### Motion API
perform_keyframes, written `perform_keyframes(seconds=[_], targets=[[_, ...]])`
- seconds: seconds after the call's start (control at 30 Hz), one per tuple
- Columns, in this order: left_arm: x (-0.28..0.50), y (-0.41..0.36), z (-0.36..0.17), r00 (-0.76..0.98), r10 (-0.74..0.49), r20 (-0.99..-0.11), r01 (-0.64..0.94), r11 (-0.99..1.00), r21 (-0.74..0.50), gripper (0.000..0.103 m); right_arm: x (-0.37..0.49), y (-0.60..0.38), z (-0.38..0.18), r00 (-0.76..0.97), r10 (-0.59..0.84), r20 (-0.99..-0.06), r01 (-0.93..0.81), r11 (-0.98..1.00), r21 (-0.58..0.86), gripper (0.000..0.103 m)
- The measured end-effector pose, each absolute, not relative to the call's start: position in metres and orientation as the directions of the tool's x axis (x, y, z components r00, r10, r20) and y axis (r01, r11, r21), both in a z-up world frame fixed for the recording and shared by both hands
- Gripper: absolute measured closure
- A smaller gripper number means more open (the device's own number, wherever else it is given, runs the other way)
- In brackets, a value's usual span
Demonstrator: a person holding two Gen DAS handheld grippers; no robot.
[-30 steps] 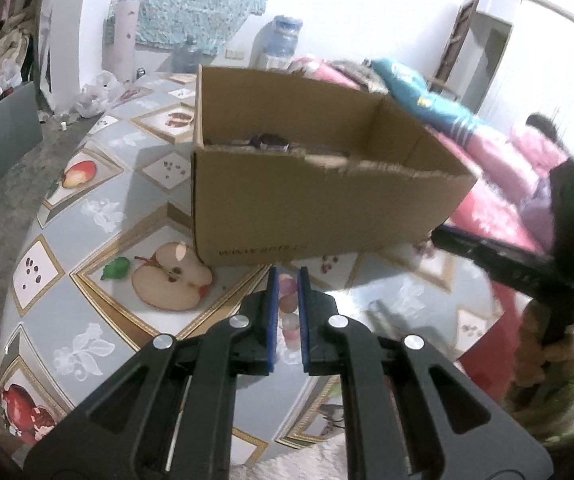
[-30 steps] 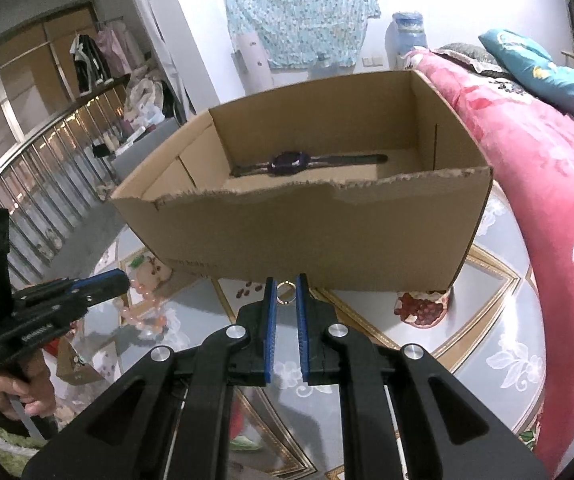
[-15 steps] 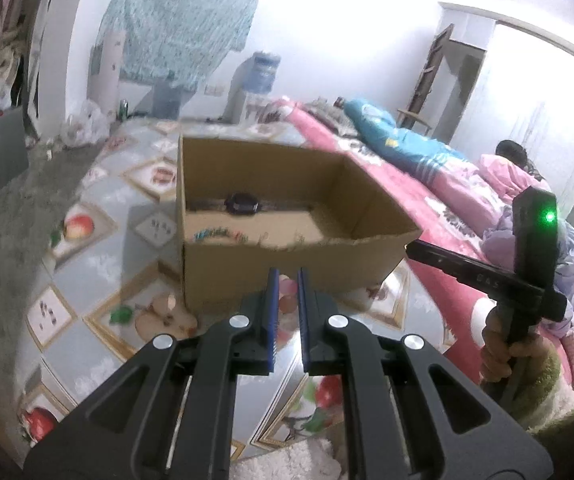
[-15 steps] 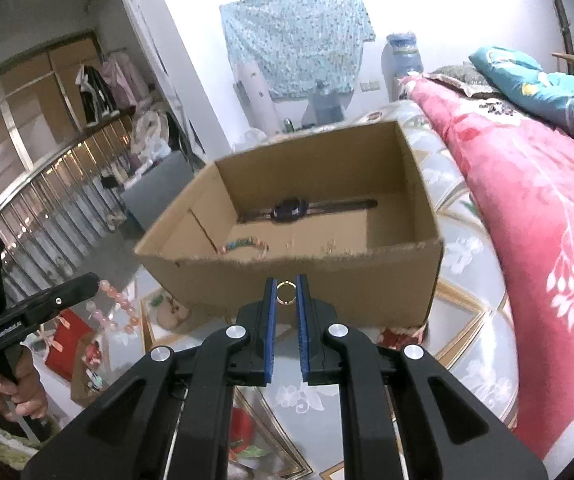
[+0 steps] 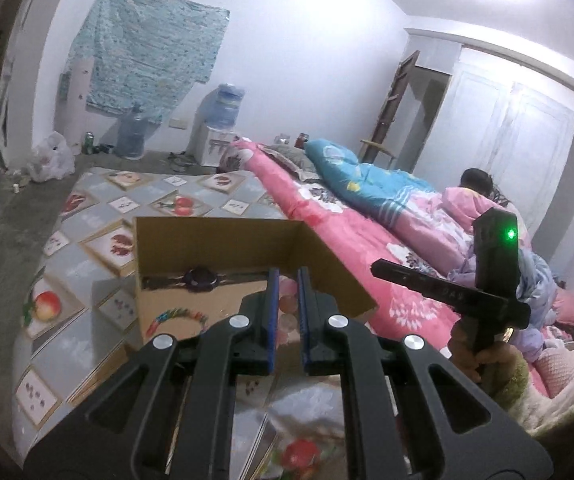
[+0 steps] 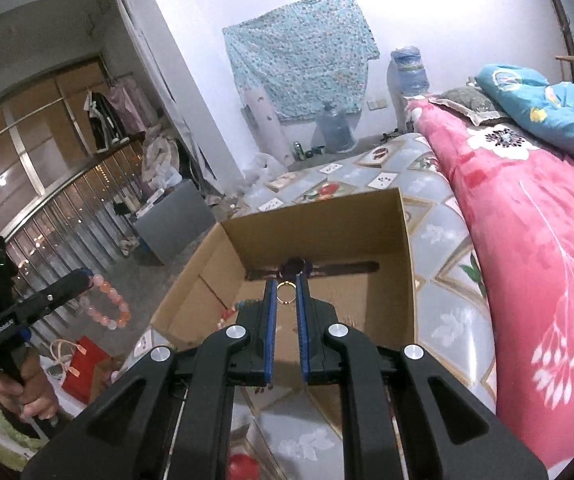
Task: Organize jewelry
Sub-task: 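Lift the bracelet and earring and carry both grippers over the box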
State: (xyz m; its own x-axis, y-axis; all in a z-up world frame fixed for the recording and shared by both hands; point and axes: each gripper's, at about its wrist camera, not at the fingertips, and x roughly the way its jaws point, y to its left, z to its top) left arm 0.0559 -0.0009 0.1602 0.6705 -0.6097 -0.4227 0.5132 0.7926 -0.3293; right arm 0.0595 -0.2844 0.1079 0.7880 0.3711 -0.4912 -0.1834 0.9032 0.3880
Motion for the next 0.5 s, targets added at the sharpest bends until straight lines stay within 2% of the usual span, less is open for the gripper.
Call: perform_keyframes(seconds=[0.13, 0.27, 0.5], targets=[[0.083, -0.015, 0.152, 0.632, -0.631, -0.45, 0.522, 0.776, -0.354, 0.095, 0.08, -0.292, 0.11, 0.78, 0.382, -0.496, -0.185, 0.897, 0.401, 0.093], [0.116, -0.041, 0.129, 0.559, -0.647, -0.518, 0.519, 0.761, -0.389, 0.095, 0.097, -0.299, 0.106, 0.769, 0.387, -0.509, -0.176, 0.894, 0.413, 0.093], [0.159, -0.09, 0.078, 0.448, -0.599, -0.664, 0.501, 0.783, -0.369, 0.095, 0.121, -0.309, 0.093, 0.74, 0.397, -0.544, -0.166, 0.89, 0.424, 0.093]])
